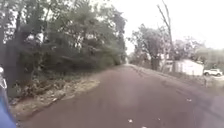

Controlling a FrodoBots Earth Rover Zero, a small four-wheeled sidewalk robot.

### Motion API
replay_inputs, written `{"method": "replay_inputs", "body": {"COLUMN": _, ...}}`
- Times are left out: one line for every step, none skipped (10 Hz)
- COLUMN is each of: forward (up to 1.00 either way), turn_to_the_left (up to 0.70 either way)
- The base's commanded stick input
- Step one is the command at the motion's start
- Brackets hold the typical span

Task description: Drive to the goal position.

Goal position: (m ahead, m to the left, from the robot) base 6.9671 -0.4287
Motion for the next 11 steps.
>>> {"method": "replay_inputs", "body": {"forward": 0.7, "turn_to_the_left": -0.01}}
{"method": "replay_inputs", "body": {"forward": 0.7, "turn_to_the_left": -0.01}}
{"method": "replay_inputs", "body": {"forward": 0.7, "turn_to_the_left": -0.01}}
{"method": "replay_inputs", "body": {"forward": 0.7, "turn_to_the_left": -0.01}}
{"method": "replay_inputs", "body": {"forward": 0.7, "turn_to_the_left": -0.01}}
{"method": "replay_inputs", "body": {"forward": 0.7, "turn_to_the_left": -0.01}}
{"method": "replay_inputs", "body": {"forward": 0.7, "turn_to_the_left": -0.01}}
{"method": "replay_inputs", "body": {"forward": 0.7, "turn_to_the_left": -0.01}}
{"method": "replay_inputs", "body": {"forward": 0.7, "turn_to_the_left": -0.01}}
{"method": "replay_inputs", "body": {"forward": 0.7, "turn_to_the_left": -0.01}}
{"method": "replay_inputs", "body": {"forward": 0.7, "turn_to_the_left": -0.01}}
